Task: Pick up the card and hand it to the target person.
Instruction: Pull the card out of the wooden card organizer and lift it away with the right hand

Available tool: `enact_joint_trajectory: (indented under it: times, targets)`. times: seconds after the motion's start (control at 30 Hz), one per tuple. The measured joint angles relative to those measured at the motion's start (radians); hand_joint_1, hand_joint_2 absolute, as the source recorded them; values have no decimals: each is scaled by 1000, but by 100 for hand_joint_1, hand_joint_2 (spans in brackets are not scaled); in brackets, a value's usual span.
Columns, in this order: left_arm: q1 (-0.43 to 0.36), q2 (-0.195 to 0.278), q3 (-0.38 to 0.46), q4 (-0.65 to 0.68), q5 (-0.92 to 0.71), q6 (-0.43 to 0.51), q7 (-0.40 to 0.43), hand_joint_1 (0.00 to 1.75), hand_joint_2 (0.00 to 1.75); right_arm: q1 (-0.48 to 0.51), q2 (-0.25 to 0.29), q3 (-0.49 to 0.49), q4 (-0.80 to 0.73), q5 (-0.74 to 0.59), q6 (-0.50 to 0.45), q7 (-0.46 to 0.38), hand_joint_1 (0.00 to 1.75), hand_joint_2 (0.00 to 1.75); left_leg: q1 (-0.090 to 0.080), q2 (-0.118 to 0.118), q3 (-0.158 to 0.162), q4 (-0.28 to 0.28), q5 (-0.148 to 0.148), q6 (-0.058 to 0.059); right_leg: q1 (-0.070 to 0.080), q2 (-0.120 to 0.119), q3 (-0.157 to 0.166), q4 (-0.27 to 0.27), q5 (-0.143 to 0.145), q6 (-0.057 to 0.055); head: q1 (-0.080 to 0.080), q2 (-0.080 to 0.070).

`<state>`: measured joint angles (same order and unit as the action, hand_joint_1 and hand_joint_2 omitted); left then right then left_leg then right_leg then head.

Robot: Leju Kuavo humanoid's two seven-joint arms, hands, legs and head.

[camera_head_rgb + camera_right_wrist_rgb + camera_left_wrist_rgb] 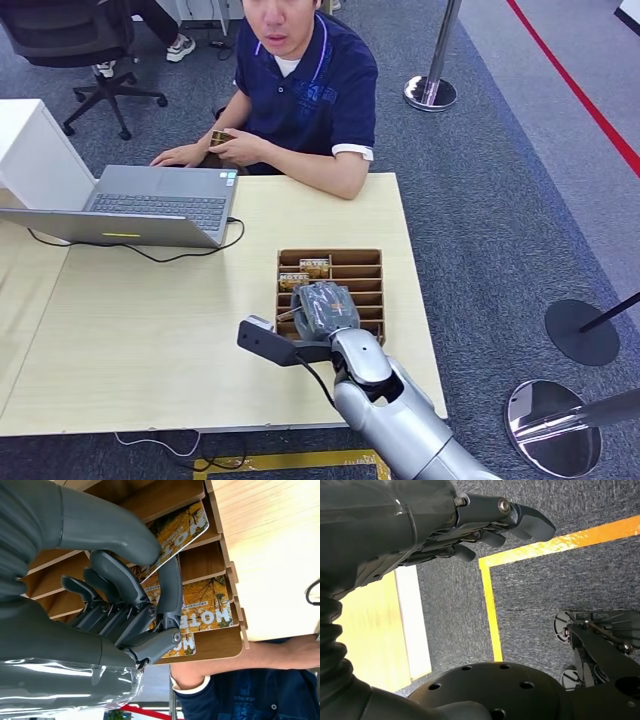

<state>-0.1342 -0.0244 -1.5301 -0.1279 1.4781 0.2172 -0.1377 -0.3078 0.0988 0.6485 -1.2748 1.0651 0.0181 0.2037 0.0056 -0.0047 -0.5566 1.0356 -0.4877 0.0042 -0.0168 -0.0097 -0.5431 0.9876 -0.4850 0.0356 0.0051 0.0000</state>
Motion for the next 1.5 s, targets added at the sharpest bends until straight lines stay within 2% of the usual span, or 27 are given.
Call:
enact_joint_trajectory:
  times: [0.93,1.5]
  targets:
    - [0,0,0,0,4,0,1,0,175,-3,-1,-7,-10,1,-10,7,168,175,0,0,0,0,0,0,0,0,0,0,0,0,0,0]
    - [5,-1,1,0,43,10,0,0,175,28,-60,-161,-321,-2,-74,-9,168,175,0,0,0,0,0,0,0,0,0,0,0,0,0,0]
